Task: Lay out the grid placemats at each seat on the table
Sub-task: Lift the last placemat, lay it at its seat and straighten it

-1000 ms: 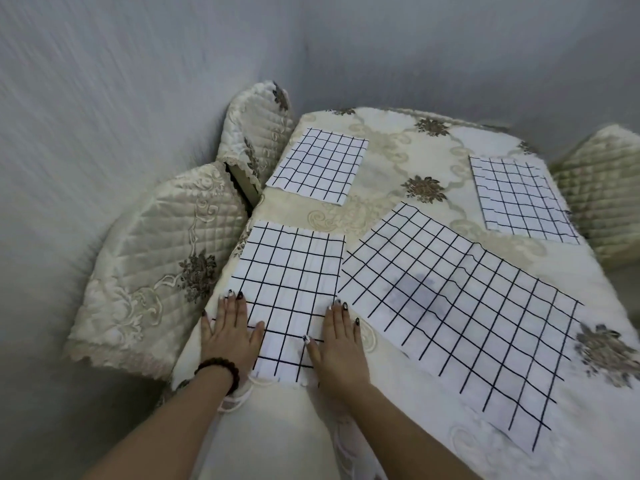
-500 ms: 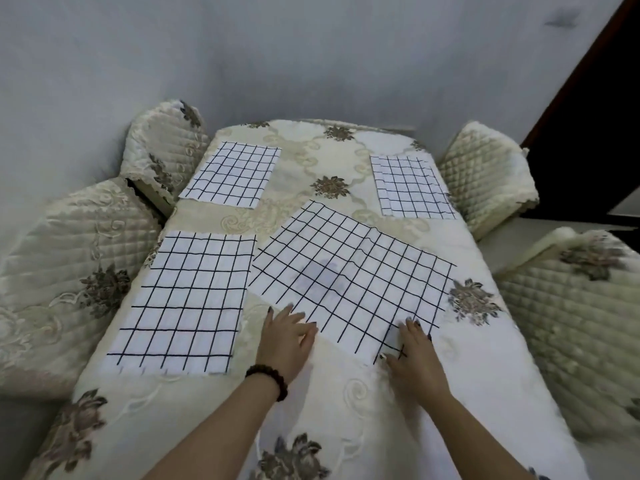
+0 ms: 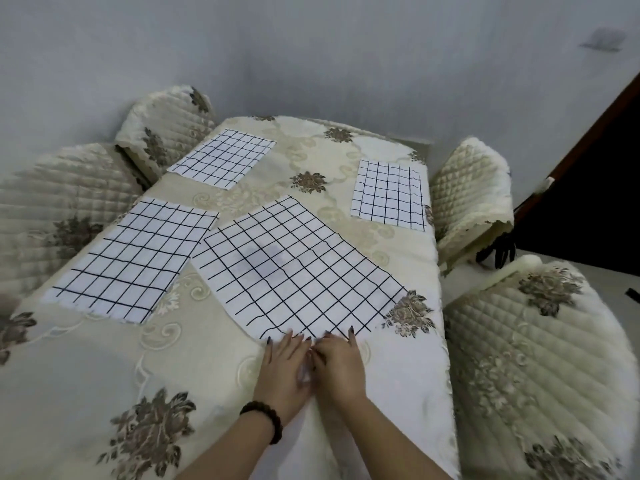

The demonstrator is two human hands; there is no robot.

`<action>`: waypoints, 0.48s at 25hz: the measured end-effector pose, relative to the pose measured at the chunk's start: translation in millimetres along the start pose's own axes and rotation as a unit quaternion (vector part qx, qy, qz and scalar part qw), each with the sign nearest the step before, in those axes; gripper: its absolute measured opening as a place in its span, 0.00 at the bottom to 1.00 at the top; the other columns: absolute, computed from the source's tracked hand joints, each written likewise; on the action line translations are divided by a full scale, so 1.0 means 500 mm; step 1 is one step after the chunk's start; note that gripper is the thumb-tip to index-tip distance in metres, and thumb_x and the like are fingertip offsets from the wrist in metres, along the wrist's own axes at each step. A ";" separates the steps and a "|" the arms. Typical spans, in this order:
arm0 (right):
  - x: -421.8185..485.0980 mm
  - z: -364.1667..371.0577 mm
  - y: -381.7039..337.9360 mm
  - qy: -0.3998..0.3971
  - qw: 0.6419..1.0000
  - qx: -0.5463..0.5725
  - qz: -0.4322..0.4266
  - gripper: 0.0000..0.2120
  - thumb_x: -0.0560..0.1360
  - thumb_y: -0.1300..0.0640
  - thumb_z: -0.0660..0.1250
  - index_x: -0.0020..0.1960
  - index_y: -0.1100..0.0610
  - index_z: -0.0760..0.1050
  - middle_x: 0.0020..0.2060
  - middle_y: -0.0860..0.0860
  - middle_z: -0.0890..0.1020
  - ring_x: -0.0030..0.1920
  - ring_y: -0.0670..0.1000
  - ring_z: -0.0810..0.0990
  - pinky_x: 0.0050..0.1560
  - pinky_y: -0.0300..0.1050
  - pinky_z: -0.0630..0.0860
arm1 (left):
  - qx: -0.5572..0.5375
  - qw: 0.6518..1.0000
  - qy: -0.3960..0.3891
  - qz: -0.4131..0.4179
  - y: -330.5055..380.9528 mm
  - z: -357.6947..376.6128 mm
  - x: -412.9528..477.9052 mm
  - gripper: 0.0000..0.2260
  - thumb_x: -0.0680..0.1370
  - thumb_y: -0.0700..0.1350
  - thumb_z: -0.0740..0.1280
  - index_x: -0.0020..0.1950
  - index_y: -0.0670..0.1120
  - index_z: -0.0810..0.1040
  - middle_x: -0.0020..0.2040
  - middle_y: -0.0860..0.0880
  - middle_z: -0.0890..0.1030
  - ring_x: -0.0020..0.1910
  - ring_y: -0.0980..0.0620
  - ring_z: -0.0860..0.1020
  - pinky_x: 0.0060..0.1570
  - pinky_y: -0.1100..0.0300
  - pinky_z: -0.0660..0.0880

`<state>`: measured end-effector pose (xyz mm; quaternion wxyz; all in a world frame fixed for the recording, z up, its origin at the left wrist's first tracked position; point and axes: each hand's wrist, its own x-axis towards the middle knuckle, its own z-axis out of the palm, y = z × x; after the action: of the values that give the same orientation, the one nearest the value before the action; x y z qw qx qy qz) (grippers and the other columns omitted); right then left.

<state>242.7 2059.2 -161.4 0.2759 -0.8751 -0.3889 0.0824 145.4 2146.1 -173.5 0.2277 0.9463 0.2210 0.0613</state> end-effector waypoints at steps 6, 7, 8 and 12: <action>-0.010 -0.056 -0.043 -0.053 0.986 0.154 -0.022 0.09 0.74 0.54 0.63 0.42 0.57 0.79 0.37 0.50 0.84 0.37 0.47 0.79 0.75 0.40 0.50 | -0.001 0.992 0.123 0.006 0.021 -0.041 -0.005 0.19 0.67 0.40 0.60 0.57 0.51 0.74 0.44 0.53 0.78 0.47 0.54 0.71 0.56 0.60 0.63; -0.007 -0.066 -0.045 -0.053 0.983 0.173 -0.029 0.10 0.73 0.50 0.65 0.46 0.55 0.80 0.40 0.47 0.84 0.41 0.45 0.80 0.74 0.39 0.51 | -0.013 0.990 0.137 0.012 0.021 -0.056 0.000 0.18 0.66 0.40 0.59 0.54 0.51 0.74 0.43 0.53 0.78 0.45 0.55 0.69 0.52 0.61 0.63; -0.005 -0.079 -0.043 -0.057 0.980 0.184 -0.038 0.13 0.71 0.46 0.67 0.49 0.54 0.79 0.44 0.44 0.83 0.44 0.40 0.79 0.73 0.36 0.50 | -0.027 0.989 0.145 0.019 0.021 -0.073 0.007 0.17 0.66 0.38 0.60 0.52 0.50 0.75 0.43 0.52 0.79 0.45 0.56 0.69 0.50 0.62 0.64; 0.010 -0.139 0.015 -0.057 0.993 0.076 -0.076 0.18 0.66 0.48 0.73 0.54 0.53 0.77 0.47 0.45 0.81 0.49 0.42 0.77 0.75 0.43 0.46 | -0.087 0.981 0.172 0.019 0.016 -0.159 0.028 0.12 0.69 0.33 0.66 0.48 0.46 0.80 0.43 0.53 0.79 0.45 0.57 0.74 0.48 0.62 0.71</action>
<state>275.9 2029.7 -107.3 0.3241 -0.8135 -0.4622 0.1399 143.6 2178.2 -99.0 0.2663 0.9022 0.2331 0.2467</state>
